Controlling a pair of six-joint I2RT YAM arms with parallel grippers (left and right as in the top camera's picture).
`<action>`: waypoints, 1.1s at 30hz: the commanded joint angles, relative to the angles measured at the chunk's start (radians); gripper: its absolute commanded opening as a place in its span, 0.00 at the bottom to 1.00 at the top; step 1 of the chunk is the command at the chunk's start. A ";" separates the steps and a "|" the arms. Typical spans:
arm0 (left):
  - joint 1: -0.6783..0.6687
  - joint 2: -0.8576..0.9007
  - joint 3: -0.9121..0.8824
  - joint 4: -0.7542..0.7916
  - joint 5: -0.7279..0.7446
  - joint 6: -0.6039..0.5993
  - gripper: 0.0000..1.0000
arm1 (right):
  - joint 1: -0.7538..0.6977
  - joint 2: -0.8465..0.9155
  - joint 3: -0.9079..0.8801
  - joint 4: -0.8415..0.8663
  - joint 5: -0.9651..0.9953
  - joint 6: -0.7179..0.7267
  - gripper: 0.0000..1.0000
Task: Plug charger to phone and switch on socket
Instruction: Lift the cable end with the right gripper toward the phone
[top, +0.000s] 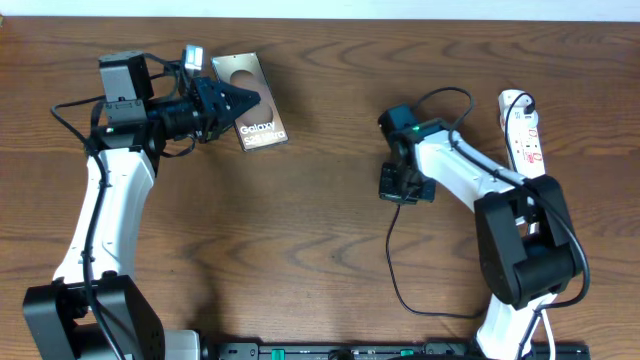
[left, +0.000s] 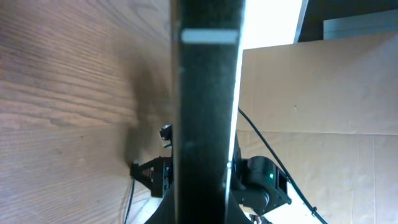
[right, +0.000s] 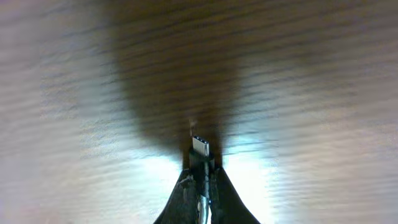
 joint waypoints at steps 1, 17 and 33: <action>0.029 -0.008 0.017 0.032 0.045 -0.005 0.07 | -0.040 -0.035 -0.012 0.011 -0.257 -0.193 0.01; 0.027 -0.008 0.017 0.032 0.045 -0.005 0.07 | -0.031 -0.056 -0.123 0.072 0.024 -0.138 0.36; 0.028 -0.008 0.017 0.032 0.045 0.014 0.07 | -0.019 -0.056 -0.124 0.086 0.035 -0.046 0.09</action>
